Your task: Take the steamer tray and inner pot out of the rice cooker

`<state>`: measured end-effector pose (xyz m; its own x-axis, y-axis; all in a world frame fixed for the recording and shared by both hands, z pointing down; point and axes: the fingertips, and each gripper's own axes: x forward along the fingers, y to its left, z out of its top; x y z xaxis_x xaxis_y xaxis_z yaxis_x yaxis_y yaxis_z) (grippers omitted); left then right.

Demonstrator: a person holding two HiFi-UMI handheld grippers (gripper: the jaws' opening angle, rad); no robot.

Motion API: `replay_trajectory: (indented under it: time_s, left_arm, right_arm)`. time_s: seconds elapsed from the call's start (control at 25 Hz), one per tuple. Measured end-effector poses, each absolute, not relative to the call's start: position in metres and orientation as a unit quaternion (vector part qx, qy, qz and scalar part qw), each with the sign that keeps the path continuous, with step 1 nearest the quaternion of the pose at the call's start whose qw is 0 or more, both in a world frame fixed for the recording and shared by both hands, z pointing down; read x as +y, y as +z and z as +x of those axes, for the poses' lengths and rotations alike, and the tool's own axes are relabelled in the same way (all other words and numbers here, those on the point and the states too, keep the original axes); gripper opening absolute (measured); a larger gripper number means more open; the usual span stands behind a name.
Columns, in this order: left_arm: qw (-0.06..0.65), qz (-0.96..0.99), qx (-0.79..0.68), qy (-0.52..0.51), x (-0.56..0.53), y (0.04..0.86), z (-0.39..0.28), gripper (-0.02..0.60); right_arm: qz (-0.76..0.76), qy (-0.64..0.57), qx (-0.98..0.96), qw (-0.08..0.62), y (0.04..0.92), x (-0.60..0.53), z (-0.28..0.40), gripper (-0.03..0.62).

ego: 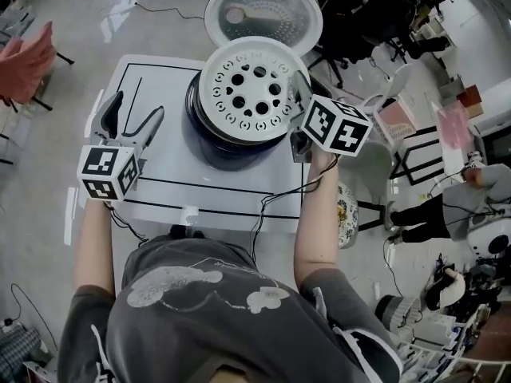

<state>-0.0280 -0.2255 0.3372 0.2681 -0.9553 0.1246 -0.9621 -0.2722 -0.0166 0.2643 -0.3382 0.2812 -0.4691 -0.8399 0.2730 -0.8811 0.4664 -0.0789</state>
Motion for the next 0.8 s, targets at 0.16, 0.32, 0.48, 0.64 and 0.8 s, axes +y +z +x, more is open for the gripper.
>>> replay_trajectory:
  time_s: [0.16,0.32,0.48,0.64,0.8]
  left_arm:
    - [0.026,0.767,-0.637,0.066,-0.203,0.329,-0.032,0.394]
    - [0.031,0.729,-0.68,0.075,-0.163,0.34,-0.078,0.394]
    - [0.043,0.687,-0.722,0.072,-0.118,0.34,-0.136,0.394]
    - [0.052,0.664,-0.742,0.072,-0.096,0.354,-0.169,0.394]
    - [0.058,0.647,-0.757,0.067,-0.092,0.363,-0.205,0.394]
  right_arm:
    - [0.47,0.106,-0.872,0.083,0.27,-0.335,0.257,0.055]
    - [0.417,0.109,-0.899,0.072,0.271,-0.322,0.193,0.055]
    - [0.379,0.114,-0.916,0.063,0.264,-0.296,0.121,0.055]
    - [0.349,0.118,-0.927,0.07,0.276,-0.281,0.071,0.055]
    - [0.328,0.118,-0.935,0.071,0.28,-0.275,0.021,0.055]
